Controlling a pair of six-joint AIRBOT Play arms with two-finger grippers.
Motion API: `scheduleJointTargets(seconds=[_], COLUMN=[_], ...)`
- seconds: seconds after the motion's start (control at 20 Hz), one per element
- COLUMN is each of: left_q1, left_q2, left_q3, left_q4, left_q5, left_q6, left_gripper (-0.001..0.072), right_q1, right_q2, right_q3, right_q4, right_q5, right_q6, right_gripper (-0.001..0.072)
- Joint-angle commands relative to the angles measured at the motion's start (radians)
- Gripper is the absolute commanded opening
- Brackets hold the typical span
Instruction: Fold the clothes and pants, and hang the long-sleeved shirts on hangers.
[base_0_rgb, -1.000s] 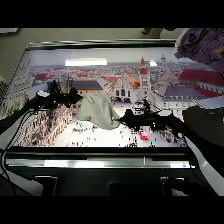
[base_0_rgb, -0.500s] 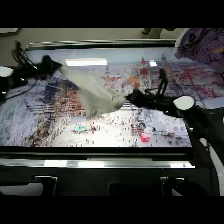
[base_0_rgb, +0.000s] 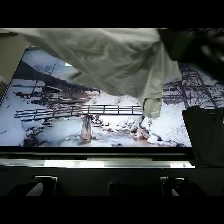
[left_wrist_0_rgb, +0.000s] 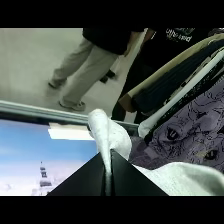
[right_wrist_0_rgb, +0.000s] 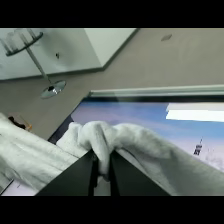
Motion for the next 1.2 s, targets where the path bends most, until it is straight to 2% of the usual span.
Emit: scheduleJointTargets(seconds=[0.0, 0.2, 0.35, 0.5, 0.75, 0.9, 1.05, 1.1, 1.15], left_q1=[0.001, -0.001, -0.012, -0.028, -0.032, -0.032, -0.032, -0.032, -0.032], left_q2=[0.121, 0.095, 0.012, -0.12, -0.382, -0.517, -0.575, -0.581, -0.584], left_q3=[0.004, -0.054, -0.174, -0.31, -0.439, -0.44, -0.44, -0.44, -0.44], left_q4=[0.141, 0.183, 0.187, 0.208, 0.215, 0.214, 0.211, 0.211, 0.212], left_q5=[-0.056, -0.131, -0.131, -0.105, 0.024, 0.036, 0.035, 0.035, 0.035], left_q6=[-0.111, -0.126, -0.122, -0.115, -0.115, -0.116, -0.119, -0.119, -0.118], left_gripper=[0.0014, 0.0014, 0.0014, 0.0015, 0.0015, 0.0014, 0.0015, 0.0014, 0.0015], right_q1=[-0.001, 0.0, 0.0, 0.021, 0.021, 0.021, 0.021, 0.018, 0.012], right_q2=[0.067, -0.011, -0.184, -0.437, -0.864, -1.0, -1.03, -1.026, -1.018], right_q3=[0.045, 0.045, 0.045, 0.045, 0.045, 0.045, 0.045, 0.045, 0.045], right_q4=[-0.082, -0.167, -0.139, -0.108, 0.245, 0.426, 0.457, 0.459, 0.459], right_q5=[0.002, 0.061, 0.096, 0.071, 0.04, 0.034, 0.025, 0.027, 0.046], right_q6=[0.066, 0.202, 0.238, 0.266, 0.269, 0.268, 0.264, 0.264, 0.264], right_gripper=[0.004, 0.004, 0.0041, 0.0041, 0.0045, 0.01, 0.0109, 0.0198, 0.0239])
